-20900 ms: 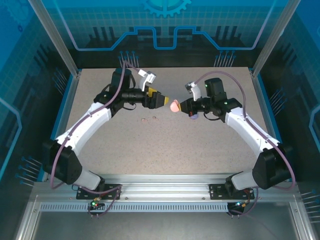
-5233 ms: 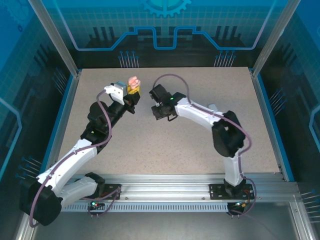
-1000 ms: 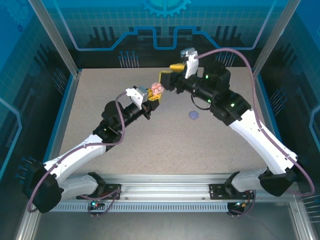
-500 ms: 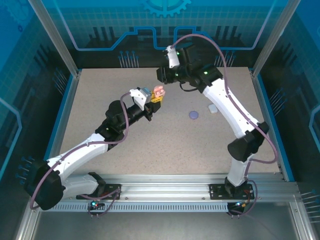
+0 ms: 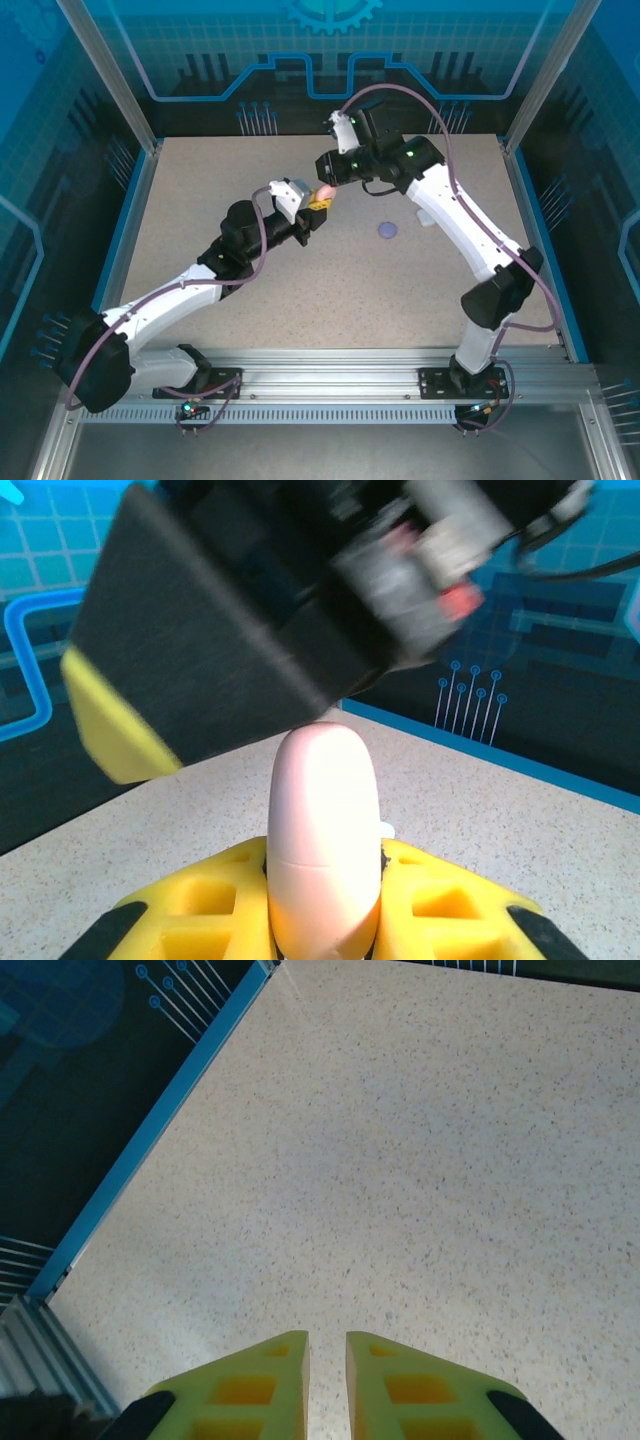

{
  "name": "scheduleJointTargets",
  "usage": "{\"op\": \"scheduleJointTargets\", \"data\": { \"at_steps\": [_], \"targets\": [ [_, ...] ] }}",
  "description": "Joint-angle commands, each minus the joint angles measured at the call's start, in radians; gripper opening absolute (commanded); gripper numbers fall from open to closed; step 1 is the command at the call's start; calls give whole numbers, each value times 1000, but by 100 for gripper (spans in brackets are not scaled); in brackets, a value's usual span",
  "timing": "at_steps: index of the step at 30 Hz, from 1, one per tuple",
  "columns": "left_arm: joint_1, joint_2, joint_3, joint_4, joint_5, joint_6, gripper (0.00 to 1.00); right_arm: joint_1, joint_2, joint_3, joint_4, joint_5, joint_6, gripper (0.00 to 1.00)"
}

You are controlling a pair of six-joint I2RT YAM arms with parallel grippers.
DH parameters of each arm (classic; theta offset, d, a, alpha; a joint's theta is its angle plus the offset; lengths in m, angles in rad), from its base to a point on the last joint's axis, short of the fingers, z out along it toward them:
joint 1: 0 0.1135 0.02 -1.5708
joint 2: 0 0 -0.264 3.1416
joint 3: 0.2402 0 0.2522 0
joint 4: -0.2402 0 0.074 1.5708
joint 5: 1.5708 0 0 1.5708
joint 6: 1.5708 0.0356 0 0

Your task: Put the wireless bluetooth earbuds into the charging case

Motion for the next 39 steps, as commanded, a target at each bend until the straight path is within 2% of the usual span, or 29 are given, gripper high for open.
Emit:
{"op": "scheduleJointTargets", "data": {
  "at_steps": [1,5,7,12,20,25,28,32,39],
  "targets": [
    [2,5,24,31,-16,4,0,13,-91,-70,22,10,5,17],
    [1,26,18,33,-15,-37,0,-24,-158,-144,84,134,69,25],
    [2,34,-1,42,-22,-66,0,-60,-196,-188,121,187,116,35],
    [1,81,-43,33,-39,-160,0,-161,-275,-325,165,221,183,48],
    [2,251,-60,28,-37,-382,0,-220,-471,-730,299,222,225,54],
    [1,376,-34,28,-40,-479,0,-228,-573,-915,334,217,239,58],
    [1,454,5,17,-28,-519,0,-231,-620,-993,341,222,249,58],
    [2,554,101,-75,2,-558,0,-236,-665,-1070,348,222,256,59],
    [5,669,233,-227,-15,-570,0,-258,-702,-1117,339,221,242,60]
  ]
}}
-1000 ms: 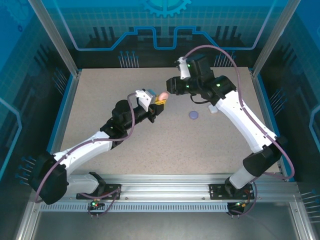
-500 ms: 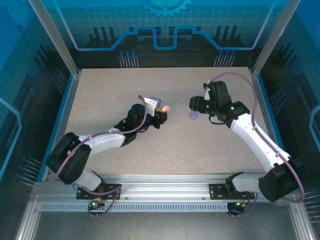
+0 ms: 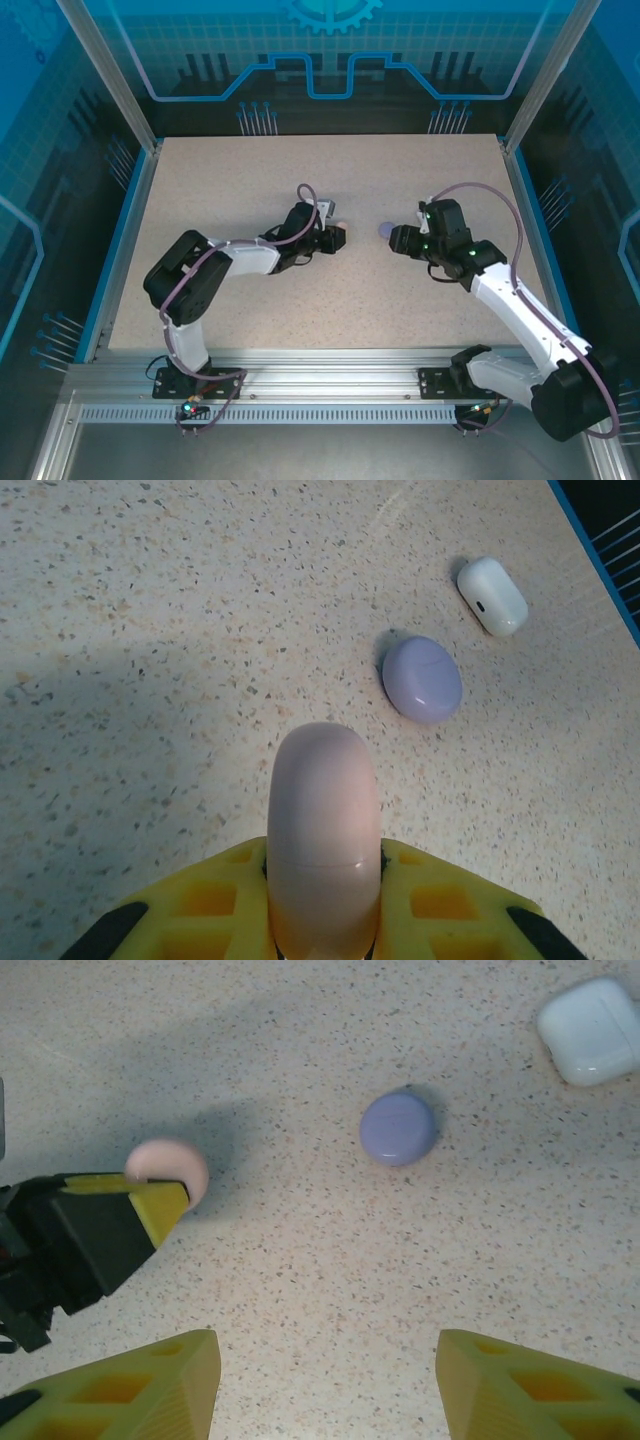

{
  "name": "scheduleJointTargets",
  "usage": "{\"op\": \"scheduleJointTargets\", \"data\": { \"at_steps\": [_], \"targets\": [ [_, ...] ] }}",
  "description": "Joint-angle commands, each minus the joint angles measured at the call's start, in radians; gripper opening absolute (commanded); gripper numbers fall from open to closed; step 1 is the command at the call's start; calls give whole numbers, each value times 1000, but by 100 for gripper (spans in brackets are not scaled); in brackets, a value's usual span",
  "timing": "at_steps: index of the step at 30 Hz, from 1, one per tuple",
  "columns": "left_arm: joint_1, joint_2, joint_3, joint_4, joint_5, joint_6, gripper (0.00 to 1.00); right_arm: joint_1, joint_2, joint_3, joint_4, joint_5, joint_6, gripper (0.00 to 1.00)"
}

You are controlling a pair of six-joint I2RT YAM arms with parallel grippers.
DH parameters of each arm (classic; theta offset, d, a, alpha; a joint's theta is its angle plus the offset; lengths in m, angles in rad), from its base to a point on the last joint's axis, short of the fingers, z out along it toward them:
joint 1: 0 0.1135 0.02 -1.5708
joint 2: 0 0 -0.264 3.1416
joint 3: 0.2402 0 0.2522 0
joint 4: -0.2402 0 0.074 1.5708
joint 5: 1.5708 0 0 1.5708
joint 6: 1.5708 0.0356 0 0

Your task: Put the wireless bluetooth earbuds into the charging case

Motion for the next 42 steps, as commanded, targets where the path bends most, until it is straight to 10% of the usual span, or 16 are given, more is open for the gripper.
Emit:
{"op": "scheduleJointTargets", "data": {
  "at_steps": [1,11,28,33,36,42],
  "targets": [
    [6,53,71,-107,7,-23,0,-27,-29,-13,19,-2,1,60],
    [30,129,156,-253,-19,-43,10,-83,-58,-2,6,-37,-15,60],
    [109,21,150,-427,-120,-9,96,-109,-105,6,-29,-52,-17,72],
    [167,-98,86,-439,-166,-13,99,-113,-117,6,-45,-43,-20,79],
    [186,-191,66,-469,-214,19,99,-114,-120,15,-65,-29,-21,99],
    [186,-382,51,-522,-346,144,99,-119,-103,74,-128,41,-56,100]
  ]
}}
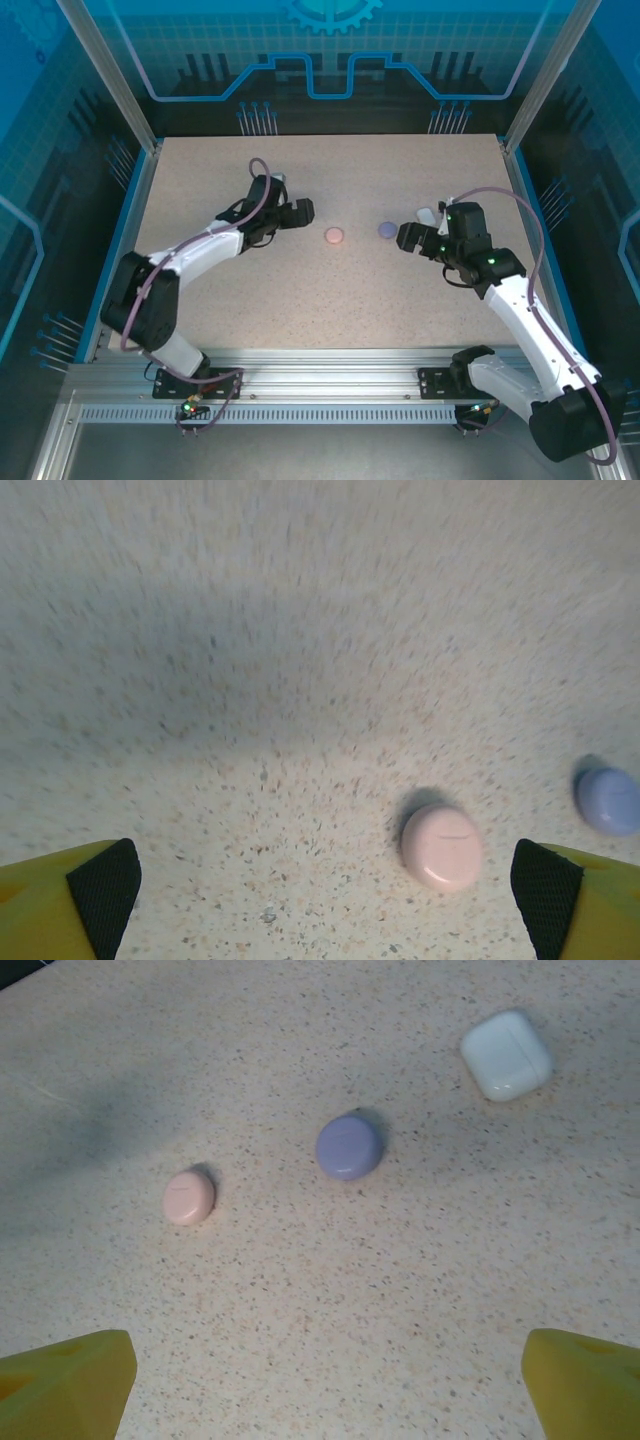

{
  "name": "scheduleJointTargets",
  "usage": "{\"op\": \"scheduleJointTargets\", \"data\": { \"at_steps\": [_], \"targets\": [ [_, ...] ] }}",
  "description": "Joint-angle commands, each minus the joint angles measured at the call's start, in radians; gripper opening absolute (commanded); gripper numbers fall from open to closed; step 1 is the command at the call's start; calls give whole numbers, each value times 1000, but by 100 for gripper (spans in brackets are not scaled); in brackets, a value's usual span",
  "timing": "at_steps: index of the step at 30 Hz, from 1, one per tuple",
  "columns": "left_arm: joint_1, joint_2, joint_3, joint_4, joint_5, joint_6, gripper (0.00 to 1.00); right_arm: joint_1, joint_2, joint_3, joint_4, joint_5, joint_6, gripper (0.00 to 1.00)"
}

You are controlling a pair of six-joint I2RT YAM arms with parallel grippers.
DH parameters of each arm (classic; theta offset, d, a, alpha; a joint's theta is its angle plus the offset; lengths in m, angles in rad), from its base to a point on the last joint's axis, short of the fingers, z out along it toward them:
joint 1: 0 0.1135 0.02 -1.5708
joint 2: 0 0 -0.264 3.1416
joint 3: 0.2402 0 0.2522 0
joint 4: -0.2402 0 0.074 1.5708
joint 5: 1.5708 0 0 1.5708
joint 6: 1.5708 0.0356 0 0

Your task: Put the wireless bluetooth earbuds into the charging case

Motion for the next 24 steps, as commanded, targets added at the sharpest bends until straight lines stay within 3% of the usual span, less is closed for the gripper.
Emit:
{"op": "scheduleJointTargets", "data": {
  "at_steps": [1,4,9,10,14,16,24],
  "targets": [
    [0,-109,-34,-29,-108,109,99,-18,8,82,-57,79,-41,100],
    [-2,-211,-121,93,-155,179,99,-19,40,119,-75,180,-72,100],
    [-3,-414,-449,634,-186,339,99,-19,32,37,39,389,-67,100],
    [-3,-443,-487,675,-195,377,99,-20,20,-14,95,429,-73,100],
    [-2,-507,-512,584,-248,530,99,-22,-11,-159,297,541,-148,100],
    [0,-520,-551,617,-269,585,99,-23,5,-175,333,573,-192,100],
    [56,-474,-686,709,-327,577,99,-30,110,-257,513,662,-256,100]
  ]
}}
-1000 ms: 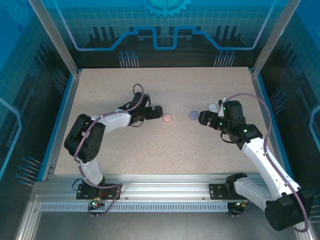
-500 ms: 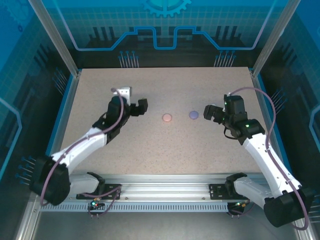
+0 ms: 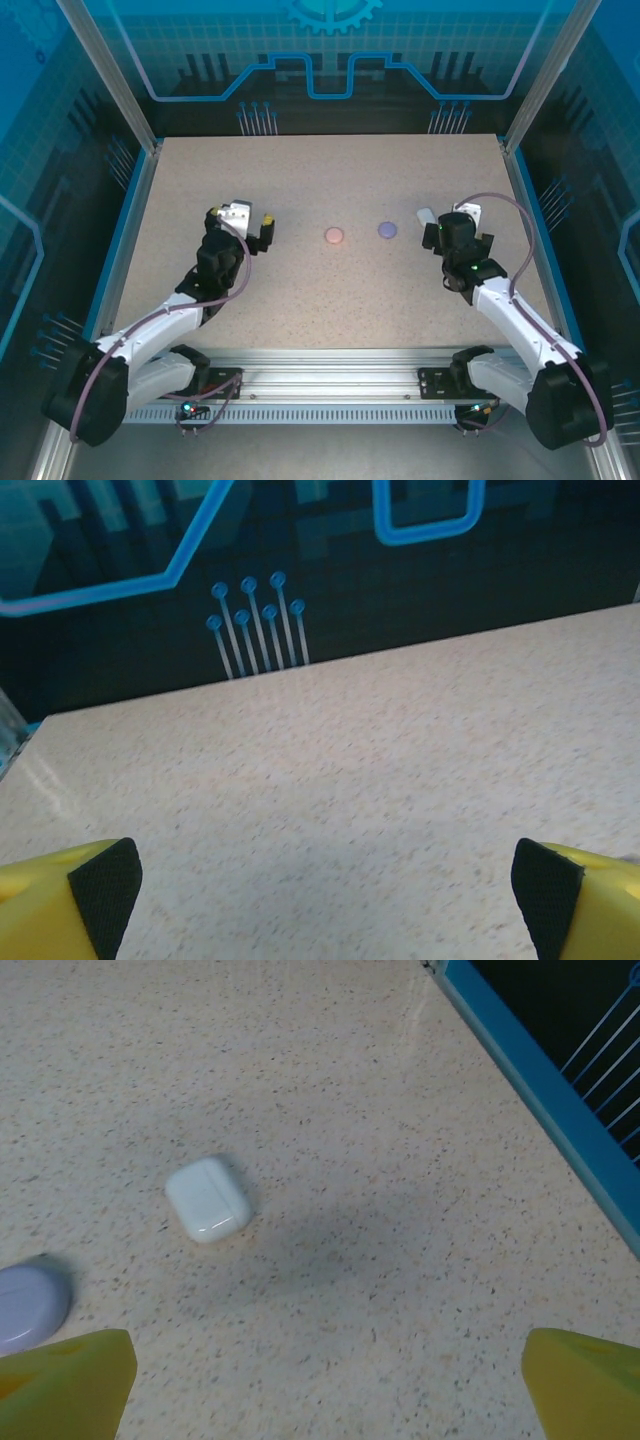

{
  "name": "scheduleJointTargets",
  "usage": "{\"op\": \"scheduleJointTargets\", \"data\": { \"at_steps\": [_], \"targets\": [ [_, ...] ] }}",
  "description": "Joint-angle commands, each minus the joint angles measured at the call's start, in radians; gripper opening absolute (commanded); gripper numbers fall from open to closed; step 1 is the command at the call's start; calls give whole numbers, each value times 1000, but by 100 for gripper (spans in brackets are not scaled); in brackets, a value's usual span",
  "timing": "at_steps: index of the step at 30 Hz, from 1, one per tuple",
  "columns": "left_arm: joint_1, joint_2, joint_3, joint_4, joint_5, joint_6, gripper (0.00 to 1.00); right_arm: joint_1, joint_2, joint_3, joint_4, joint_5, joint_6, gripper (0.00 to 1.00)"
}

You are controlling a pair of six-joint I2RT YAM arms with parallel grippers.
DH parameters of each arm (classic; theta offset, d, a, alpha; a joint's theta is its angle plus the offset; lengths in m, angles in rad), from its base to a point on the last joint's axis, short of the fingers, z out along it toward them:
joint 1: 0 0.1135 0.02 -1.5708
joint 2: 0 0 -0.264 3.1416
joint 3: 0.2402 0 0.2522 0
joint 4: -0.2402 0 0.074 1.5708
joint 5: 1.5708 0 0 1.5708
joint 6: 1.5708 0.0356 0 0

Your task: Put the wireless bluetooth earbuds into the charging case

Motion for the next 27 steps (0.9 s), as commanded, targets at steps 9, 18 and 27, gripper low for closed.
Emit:
{"op": "scheduleJointTargets", "data": {
  "at_steps": [9,18,27],
  "targets": [
    [77,129,-163,220,-87,-23,99,-20,182,-121,391,175,-75,100],
    [126,248,-165,386,-6,14,99,-21,263,-163,612,131,-133,100],
    [230,358,-146,462,141,-51,99,-79,288,-208,795,21,-215,100]
  ]
}}
